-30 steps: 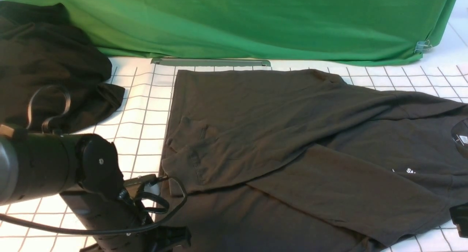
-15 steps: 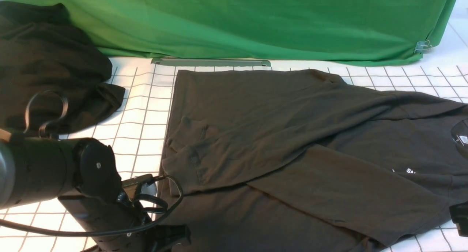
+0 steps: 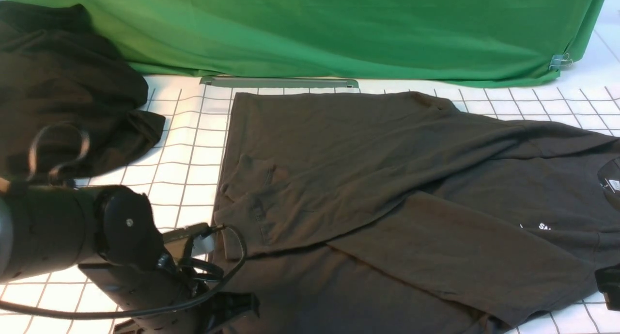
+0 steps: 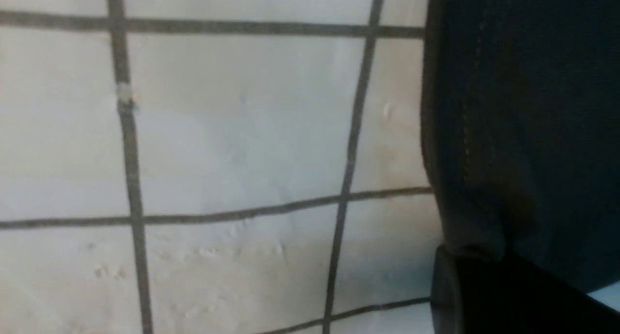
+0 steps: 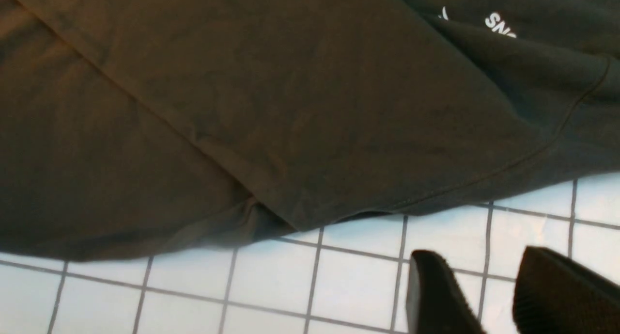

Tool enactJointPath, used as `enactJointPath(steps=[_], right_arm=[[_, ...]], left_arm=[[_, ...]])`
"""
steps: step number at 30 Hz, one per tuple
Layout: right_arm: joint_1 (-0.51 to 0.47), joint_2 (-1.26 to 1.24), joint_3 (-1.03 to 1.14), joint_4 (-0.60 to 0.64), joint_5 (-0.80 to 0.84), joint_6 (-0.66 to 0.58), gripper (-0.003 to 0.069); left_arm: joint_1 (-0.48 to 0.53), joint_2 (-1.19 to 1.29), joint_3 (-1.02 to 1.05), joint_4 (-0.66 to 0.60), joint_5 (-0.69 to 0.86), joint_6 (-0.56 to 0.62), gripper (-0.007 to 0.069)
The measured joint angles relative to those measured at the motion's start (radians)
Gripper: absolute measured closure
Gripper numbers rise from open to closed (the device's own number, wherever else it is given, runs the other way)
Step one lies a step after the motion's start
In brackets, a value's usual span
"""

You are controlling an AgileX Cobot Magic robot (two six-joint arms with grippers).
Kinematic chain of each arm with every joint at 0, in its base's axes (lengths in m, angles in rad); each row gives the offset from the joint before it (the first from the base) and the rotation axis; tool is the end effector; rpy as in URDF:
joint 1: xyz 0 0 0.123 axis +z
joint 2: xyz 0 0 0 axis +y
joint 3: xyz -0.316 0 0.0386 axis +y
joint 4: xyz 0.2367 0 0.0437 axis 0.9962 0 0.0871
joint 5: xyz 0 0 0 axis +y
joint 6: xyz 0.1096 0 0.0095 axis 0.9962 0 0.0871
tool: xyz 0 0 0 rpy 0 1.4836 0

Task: Fold a long-sleeved shirt over a white checkered tablecloth.
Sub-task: 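Grasp the near edge of the shirt at its hem and shoulder corners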

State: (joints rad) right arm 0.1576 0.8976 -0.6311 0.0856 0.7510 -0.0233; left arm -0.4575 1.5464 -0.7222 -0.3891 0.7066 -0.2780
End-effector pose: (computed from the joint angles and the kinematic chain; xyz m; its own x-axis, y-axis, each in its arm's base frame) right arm 0.1360 0.0281 0.2860 -0.7977 -0.0870 -0.5968 -0.1599 0.9846 0.0702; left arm 0.2044 -0.1309 0.1906 -0.9947 -0.1025 -0.0044 -0.0967 0.9511 -0.2934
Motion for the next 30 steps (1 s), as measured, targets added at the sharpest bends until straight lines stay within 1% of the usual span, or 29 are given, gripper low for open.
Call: enactJointPath(steps=[3,6,9,10,11,12,15,18,21,23,25,26,28,30], right_arm=[[0.014,0.000,0.000,0.011,0.004,0.000,0.0418],[0.069,0.000,0.000,0.020,0.026,-0.003,0.0417],[0.200,0.001,0.000,0.023,0.029,-0.030,0.0417],[0.200,0.001,0.000,0.023,0.029,-0.032,0.0416],[0.272,0.001,0.000,0.021,0.023,-0.048,0.0406],[0.310,0.001,0.000,0.016,0.023,-0.053,0.0393],[0.387,0.001,0.000,-0.006,0.023,-0.059,0.0344],[0.463,0.002,0.000,-0.037,0.023,-0.069,0.0247],[0.493,0.020,-0.018,-0.049,0.040,-0.070,0.0173],[0.497,0.043,-0.056,-0.060,0.070,-0.052,0.0158],[0.498,0.083,-0.132,-0.086,0.146,-0.034,0.0151],[0.498,0.086,-0.139,-0.086,0.146,-0.031,0.0151],[0.498,0.138,-0.216,-0.097,0.219,-0.005,0.0149],[0.498,0.169,-0.237,-0.093,0.234,0.003,0.0149]], left_arm=[[0.000,-0.070,0.001,0.014,0.009,-0.018,0.0607],[0.007,-0.121,0.001,0.037,0.026,-0.037,0.0607],[0.028,-0.180,0.001,0.056,0.044,-0.039,0.0607],[0.028,-0.183,0.001,0.056,0.045,-0.039,0.0607],[0.031,-0.190,0.001,0.061,0.058,-0.039,0.0607],[0.031,-0.190,0.001,0.061,0.060,-0.040,0.0607],[0.031,-0.190,0.001,0.062,0.064,-0.040,0.0607],[0.031,-0.190,0.001,0.065,0.064,-0.040,0.0607],[0.037,-0.190,0.002,0.073,0.031,-0.040,0.0607],[0.060,-0.191,0.002,0.072,0.002,-0.042,0.0607],[0.103,-0.191,0.002,0.042,-0.005,-0.022,0.0607],[0.112,-0.191,0.002,0.039,-0.002,-0.011,0.0607],[0.164,-0.192,0.002,-0.009,0.027,0.059,0.0607],[0.187,-0.192,0.002,-0.022,0.052,0.101,0.0607]])
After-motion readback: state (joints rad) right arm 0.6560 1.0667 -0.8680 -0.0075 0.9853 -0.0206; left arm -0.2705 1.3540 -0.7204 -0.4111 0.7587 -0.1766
